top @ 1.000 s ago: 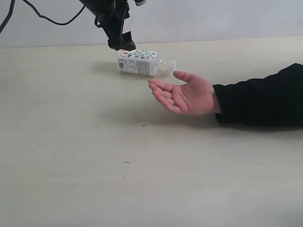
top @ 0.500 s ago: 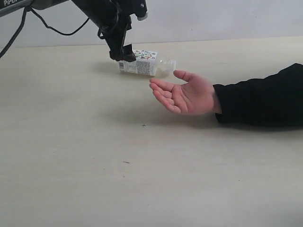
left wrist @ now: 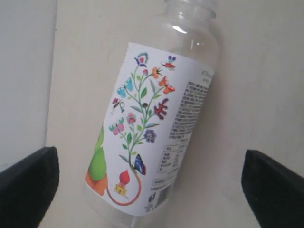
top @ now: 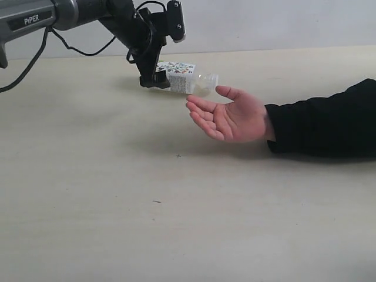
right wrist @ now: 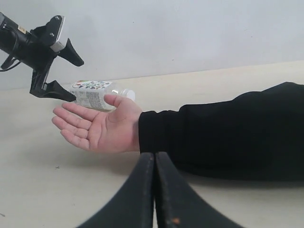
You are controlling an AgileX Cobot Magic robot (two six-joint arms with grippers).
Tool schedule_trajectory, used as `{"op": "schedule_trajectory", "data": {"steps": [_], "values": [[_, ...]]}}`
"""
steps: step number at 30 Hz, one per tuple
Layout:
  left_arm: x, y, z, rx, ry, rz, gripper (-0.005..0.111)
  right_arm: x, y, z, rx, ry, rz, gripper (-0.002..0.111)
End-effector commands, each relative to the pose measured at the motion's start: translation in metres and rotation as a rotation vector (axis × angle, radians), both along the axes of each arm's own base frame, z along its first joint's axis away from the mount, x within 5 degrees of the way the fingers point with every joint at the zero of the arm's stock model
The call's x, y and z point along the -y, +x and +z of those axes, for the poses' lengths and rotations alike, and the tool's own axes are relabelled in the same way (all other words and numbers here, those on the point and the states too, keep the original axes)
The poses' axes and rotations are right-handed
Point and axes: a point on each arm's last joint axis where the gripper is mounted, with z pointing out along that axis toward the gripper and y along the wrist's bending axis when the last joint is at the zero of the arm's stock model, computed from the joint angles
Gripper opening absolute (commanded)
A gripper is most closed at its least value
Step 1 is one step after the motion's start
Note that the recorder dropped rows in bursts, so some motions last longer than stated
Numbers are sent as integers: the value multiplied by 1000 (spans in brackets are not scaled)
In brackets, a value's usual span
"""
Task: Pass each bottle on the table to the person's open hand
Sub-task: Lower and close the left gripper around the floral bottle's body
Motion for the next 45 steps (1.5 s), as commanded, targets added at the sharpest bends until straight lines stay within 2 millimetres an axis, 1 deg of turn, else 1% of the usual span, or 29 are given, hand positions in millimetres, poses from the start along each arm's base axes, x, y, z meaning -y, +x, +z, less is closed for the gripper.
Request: {"op": "schedule_trajectory", "data": {"steps": [1,6,13,16,18,21,26,35,45], "values": [[1,5,-4,40,-19,7,105,0,0,-1,7,1,3,0],[3,12,-8,83,-24,-2,105,0,0,-1,7,1,3,0],[9,22,-17,63,-30,-14,105,0,0,-1,7,1,3,0],[7,27,-25,36,-28,-15,105,0,0,-1,7,1,3,0],[3,30,-27,24,-33,-5,105,0,0,-1,7,1,3,0],[-2,31,-28,11,-37,3,105,0,0,-1,7,1,3,0],[1,31,-29,22,-49,-27,105,0,0,-1,7,1,3,0],[1,32,-50,-2,-39,-30,105,0,0,-1,7,1,3,0],[2,34,-52,15,-47,-20,105,0,0,-1,7,1,3,0]]}}
